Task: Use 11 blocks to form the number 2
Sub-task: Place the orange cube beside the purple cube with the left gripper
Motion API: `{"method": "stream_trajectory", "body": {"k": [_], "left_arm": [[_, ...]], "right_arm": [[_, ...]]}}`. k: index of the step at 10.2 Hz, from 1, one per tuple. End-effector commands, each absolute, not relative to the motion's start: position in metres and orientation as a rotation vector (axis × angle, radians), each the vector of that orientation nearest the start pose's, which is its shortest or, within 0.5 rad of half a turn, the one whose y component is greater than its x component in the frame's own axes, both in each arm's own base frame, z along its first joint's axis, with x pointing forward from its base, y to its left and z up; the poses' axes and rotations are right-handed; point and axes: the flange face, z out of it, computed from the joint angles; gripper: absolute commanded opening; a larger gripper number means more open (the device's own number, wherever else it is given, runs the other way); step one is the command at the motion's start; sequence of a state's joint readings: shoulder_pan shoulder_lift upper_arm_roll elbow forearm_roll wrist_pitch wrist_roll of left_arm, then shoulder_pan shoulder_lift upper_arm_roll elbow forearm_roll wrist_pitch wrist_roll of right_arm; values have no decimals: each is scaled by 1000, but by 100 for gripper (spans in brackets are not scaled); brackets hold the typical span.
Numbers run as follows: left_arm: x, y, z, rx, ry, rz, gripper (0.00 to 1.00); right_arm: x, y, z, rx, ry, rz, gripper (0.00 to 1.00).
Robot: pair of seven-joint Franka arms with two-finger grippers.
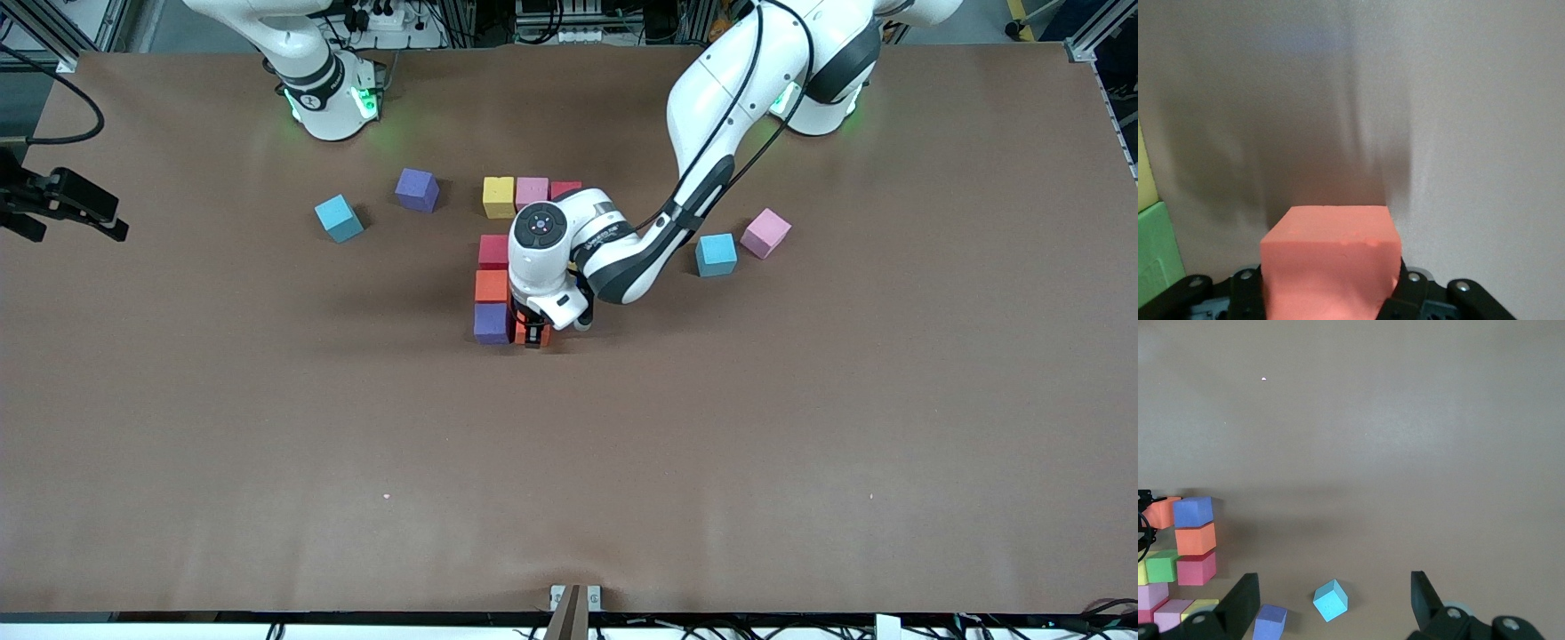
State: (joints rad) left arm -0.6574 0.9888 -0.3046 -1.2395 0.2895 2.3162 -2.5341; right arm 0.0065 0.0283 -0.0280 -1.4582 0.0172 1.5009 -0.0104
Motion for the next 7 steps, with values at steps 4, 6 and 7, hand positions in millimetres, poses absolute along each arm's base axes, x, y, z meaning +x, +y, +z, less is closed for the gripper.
{"method": "stream_trajectory", "body": {"k": [4, 6, 7], "left_arm": [[495, -589, 192, -2344, -2299, 80, 100], [496, -589, 198, -2348, -2299, 76, 100], [497, -588, 205, -2349, -2303, 72, 100]], "right_arm": [[558, -8, 647, -3113, -57, 72, 100], [556, -12, 645, -3123, -103, 109, 100], [557, -14, 647, -3136, -96, 84, 100]]}}
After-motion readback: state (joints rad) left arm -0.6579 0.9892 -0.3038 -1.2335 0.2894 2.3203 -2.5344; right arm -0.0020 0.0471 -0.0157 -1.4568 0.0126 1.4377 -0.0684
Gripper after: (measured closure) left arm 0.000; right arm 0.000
